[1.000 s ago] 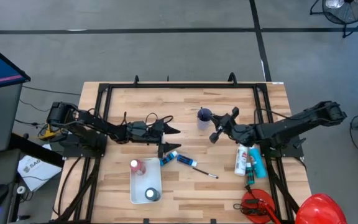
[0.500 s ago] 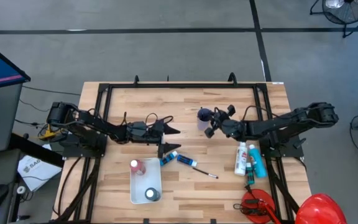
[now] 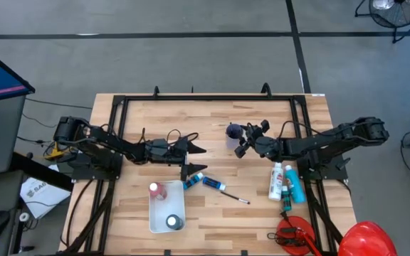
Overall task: Pick & Place Paint Supplies
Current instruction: Put the white paint bottle into the white bin
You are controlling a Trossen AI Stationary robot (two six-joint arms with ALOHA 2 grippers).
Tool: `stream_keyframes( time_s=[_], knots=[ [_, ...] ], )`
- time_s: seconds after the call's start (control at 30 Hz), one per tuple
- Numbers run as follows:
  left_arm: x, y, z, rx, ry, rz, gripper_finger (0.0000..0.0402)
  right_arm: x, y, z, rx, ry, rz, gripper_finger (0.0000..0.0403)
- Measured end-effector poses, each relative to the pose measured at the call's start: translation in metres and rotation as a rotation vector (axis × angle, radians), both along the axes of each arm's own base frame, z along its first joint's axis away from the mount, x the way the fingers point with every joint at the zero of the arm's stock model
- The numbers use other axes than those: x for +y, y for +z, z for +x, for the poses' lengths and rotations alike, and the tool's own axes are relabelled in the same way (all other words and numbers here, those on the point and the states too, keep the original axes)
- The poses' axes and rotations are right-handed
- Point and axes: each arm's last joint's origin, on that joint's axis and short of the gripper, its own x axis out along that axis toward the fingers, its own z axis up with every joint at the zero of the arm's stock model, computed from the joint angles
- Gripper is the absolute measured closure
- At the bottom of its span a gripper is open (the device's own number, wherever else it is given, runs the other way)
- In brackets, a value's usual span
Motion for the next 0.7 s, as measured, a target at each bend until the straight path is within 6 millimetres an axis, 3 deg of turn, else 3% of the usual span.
stream_keyframes(
  time_s=[0.37, 0.57, 0.7],
  knots=[
    [0.0, 0.0, 0.0, 0.003, 0.003, 0.005, 0.0051, 0.006, 0.006, 0.003, -0.019, 0.032, -0.011, 0.0229],
    [0.0, -0.001, 0.0, 0.009, -0.006, 0.005, 0.0062, 0.03, 0.025, 0.012, -0.031, 0.142, -0.058, 0.0238],
    [-0.003, -0.003, -0.001, 0.029, -0.133, 0.007, 0.0075, 0.055, 0.036, 0.014, -0.034, 0.252, -0.096, 0.0243]
  ],
)
